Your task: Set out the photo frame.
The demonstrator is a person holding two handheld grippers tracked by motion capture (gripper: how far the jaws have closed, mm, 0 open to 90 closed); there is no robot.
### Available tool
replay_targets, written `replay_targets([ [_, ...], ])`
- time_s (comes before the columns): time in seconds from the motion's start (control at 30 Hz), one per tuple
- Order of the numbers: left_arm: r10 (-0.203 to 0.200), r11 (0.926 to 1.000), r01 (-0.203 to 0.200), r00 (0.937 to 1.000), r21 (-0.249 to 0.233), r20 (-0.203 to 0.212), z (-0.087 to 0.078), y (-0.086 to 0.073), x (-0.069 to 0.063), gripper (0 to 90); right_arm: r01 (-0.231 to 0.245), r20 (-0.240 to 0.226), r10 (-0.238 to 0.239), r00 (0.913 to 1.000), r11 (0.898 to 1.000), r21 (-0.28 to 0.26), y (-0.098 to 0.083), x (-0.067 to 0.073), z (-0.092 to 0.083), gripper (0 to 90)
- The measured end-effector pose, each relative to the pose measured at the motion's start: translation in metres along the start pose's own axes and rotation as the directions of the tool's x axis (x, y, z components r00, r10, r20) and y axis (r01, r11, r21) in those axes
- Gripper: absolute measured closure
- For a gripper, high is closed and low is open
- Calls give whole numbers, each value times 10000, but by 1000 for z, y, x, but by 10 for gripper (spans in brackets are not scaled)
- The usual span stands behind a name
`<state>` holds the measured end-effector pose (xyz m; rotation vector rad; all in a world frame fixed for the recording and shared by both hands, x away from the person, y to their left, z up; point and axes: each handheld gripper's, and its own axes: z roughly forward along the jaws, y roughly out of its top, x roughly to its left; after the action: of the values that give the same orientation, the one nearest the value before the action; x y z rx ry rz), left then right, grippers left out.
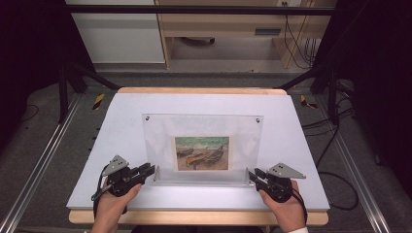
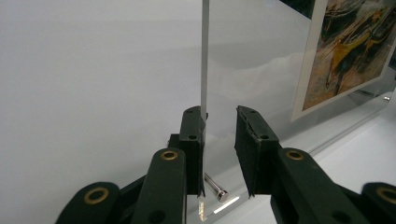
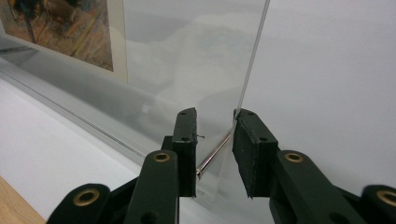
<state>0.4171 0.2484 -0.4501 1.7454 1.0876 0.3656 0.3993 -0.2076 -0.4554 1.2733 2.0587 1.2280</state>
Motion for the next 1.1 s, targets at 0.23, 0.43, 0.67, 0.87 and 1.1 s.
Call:
replay_targets([
  [0.23,42,10000,-41,10000,61,-90,-1,-1,-3,707,-9,21,9,10000,10000,78,-2,1,-1,704],
  [0.43,113,9999,-111,9999,123,-121,-2,-2,-4,702,-29,54,29,10000,9999,123,-2,3,-2,703],
  [0.67,160,9997,-157,9998,185,-150,-3,-3,-5,696,25,57,-26,10000,9998,175,-3,4,-2,702],
  [0.87,190,9996,-187,9997,208,-166,-3,-4,-6,693,47,69,-49,10000,9998,201,-4,4,-3,702],
  [1.1,220,9994,-215,9996,276,-169,-4,-4,-7,686,60,108,-63,9999,9996,263,-5,6,-3,701],
])
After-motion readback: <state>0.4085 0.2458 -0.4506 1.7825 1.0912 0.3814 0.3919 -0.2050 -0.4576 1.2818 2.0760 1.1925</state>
